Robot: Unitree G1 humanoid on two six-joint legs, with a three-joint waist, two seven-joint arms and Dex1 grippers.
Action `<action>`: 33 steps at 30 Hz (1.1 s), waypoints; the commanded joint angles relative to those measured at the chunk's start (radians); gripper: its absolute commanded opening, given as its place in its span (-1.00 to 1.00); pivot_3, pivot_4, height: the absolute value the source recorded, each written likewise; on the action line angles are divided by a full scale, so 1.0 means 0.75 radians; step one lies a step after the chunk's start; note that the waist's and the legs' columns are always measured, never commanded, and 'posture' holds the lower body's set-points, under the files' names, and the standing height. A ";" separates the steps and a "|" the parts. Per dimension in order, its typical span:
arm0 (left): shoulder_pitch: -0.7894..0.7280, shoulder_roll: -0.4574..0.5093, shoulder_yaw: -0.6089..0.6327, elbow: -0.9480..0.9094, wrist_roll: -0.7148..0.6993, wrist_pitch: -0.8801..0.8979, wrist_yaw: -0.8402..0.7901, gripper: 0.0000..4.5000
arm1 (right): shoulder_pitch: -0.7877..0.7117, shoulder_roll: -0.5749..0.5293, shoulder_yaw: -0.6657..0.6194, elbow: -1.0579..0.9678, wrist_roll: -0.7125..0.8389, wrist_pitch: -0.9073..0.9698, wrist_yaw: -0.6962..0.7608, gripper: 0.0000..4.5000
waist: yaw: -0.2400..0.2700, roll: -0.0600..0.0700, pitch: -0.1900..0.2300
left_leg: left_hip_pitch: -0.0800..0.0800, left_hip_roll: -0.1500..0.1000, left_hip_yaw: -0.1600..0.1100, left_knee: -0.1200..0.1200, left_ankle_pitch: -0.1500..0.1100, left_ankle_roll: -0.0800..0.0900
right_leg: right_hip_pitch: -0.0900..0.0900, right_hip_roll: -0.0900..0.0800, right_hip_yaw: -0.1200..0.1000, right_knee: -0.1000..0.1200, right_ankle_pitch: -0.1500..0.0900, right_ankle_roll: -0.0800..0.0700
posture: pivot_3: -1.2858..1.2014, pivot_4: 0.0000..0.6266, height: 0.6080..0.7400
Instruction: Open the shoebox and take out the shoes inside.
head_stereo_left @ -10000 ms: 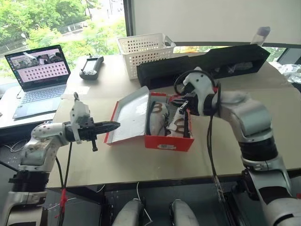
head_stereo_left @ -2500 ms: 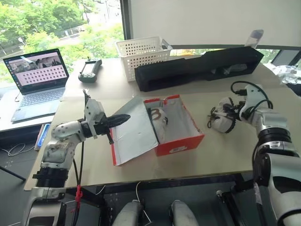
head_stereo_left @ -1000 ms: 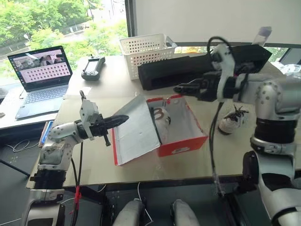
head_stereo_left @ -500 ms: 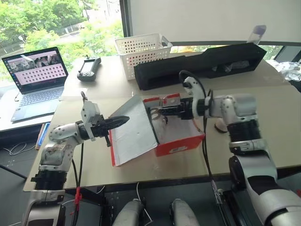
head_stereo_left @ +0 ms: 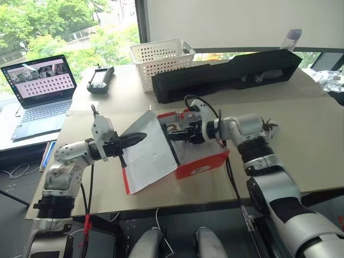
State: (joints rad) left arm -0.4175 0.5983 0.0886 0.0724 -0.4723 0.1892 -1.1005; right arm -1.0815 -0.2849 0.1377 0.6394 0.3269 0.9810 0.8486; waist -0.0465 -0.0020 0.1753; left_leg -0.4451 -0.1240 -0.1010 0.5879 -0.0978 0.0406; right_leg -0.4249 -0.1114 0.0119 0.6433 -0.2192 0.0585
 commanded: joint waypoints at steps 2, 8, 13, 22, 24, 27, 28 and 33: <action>-0.002 0.019 0.018 -0.043 0.007 -0.009 0.012 -1.00 | 0.014 0.020 0.008 0.004 -0.026 -0.025 0.001 0.41 | 0.000 0.000 0.000 | 0.000 0.000 0.000 0.000 0.000 0.000 | 0.000 0.000 0.000 0.000 0.000 0.000 | 0.03 -0.52 0.98; -0.007 0.019 0.014 -0.035 0.012 -0.014 0.015 -1.00 | 0.023 0.020 -0.005 -0.015 -0.036 -0.029 -0.011 -0.49 | 0.000 0.000 0.000 | 0.000 0.000 0.000 0.000 0.000 0.000 | 0.000 0.000 0.000 0.000 0.000 0.000 | 0.03 -0.52 0.98; -0.022 0.018 0.012 -0.022 0.019 -0.016 0.015 -1.00 | 0.022 0.005 -0.015 -0.057 -0.042 -0.028 -0.021 -0.75 | 0.003 0.000 0.000 | 0.001 0.000 0.000 0.000 0.000 0.000 | -0.001 0.000 0.000 0.000 0.000 0.000 | 0.03 -0.52 0.98; -0.036 0.017 0.012 -0.007 0.032 -0.020 0.011 -1.00 | -0.023 -0.058 -0.235 -0.286 0.168 0.142 0.011 -0.75 | 0.006 0.000 0.000 | -0.002 -0.001 0.000 -0.001 0.000 0.000 | -0.001 -0.001 0.000 0.000 0.000 0.000 | 0.03 -0.52 0.98; -0.038 0.018 0.012 -0.005 0.034 -0.021 0.009 -1.00 | -0.031 -0.085 -0.284 -0.329 0.215 0.179 0.013 -0.75 | 0.006 0.000 0.000 | -0.002 -0.001 0.000 -0.001 0.000 0.000 | -0.001 -0.001 0.000 0.000 0.000 0.000 | 0.03 -0.52 0.98; -0.040 0.018 0.011 -0.003 0.037 -0.023 0.007 -1.00 | -0.035 -0.112 -0.333 -0.357 0.257 0.210 0.005 -0.75 | 0.004 0.000 0.000 | -0.001 0.000 0.000 -0.001 0.000 0.000 | -0.001 -0.001 0.000 0.000 0.000 0.000 | 0.03 -0.52 0.98; -0.041 0.018 0.011 -0.002 0.038 -0.023 0.007 -1.00 | -0.035 -0.117 -0.344 -0.360 0.265 0.215 0.001 -0.75 | 0.002 0.000 0.000 | -0.001 0.000 0.000 -0.001 0.000 0.000 | -0.001 -0.001 0.000 0.000 0.000 0.000 | 0.03 -0.52 0.98; -0.051 0.013 0.009 0.005 0.046 -0.023 0.005 -1.00 | -0.035 -0.136 -0.378 -0.369 0.299 0.234 -0.014 -0.75 | 0.001 0.000 0.000 | -0.001 0.000 0.000 -0.001 0.000 0.000 | -0.001 -0.001 0.000 0.000 -0.001 0.000 | 0.03 -0.52 0.98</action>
State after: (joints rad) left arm -0.4346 0.5997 0.0871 0.0841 -0.4342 0.1863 -1.0933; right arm -1.0818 -0.3786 -0.1029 0.4060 0.5083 1.1504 0.8381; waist -0.0459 -0.0020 0.1754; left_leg -0.4463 -0.1241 -0.1010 0.5869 -0.0979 0.0404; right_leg -0.4261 -0.1123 0.0123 0.6431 -0.2197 0.0581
